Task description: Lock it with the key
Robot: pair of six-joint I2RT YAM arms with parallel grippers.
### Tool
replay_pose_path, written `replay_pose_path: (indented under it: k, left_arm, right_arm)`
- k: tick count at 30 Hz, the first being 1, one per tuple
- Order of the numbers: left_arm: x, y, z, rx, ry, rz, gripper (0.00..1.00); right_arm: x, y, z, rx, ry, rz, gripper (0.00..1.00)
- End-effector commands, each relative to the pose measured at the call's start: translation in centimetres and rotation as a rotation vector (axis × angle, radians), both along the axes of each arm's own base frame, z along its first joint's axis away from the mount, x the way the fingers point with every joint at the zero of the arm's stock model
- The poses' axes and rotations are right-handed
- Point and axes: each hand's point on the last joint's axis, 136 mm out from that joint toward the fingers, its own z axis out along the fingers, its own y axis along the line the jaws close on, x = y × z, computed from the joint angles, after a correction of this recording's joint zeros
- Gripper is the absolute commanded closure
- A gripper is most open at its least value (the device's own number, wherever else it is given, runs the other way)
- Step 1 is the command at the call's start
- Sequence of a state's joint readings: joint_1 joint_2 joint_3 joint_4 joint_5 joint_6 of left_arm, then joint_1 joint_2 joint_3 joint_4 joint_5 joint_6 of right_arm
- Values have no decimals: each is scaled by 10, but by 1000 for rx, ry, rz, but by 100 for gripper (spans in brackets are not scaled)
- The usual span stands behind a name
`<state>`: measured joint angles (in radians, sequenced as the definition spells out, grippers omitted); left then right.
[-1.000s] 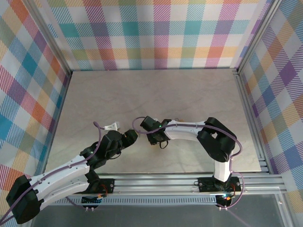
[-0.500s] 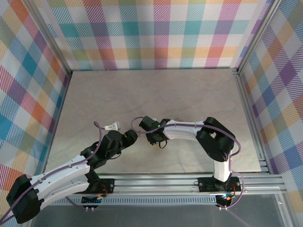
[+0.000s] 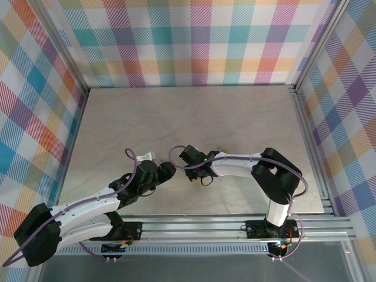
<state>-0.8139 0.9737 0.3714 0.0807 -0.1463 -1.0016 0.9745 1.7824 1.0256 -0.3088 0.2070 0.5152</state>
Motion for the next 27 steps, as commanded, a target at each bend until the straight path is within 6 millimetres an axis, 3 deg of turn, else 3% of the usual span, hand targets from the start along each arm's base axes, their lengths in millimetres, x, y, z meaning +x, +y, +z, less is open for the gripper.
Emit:
replay_pose_path:
  k: [1, 9, 27]
  left_arm:
    - [2, -11, 4, -63, -11, -12, 39]
    - [3, -31, -9, -117, 27, -32, 40]
    - [1, -46, -31, -153, 66, -25, 45]
  right_arm:
    - [-4, 12, 16, 96, -4, 42, 82]
    - [-7, 11, 24, 140, -18, 53, 82]
    - [-12, 11, 33, 213, -19, 52, 83]
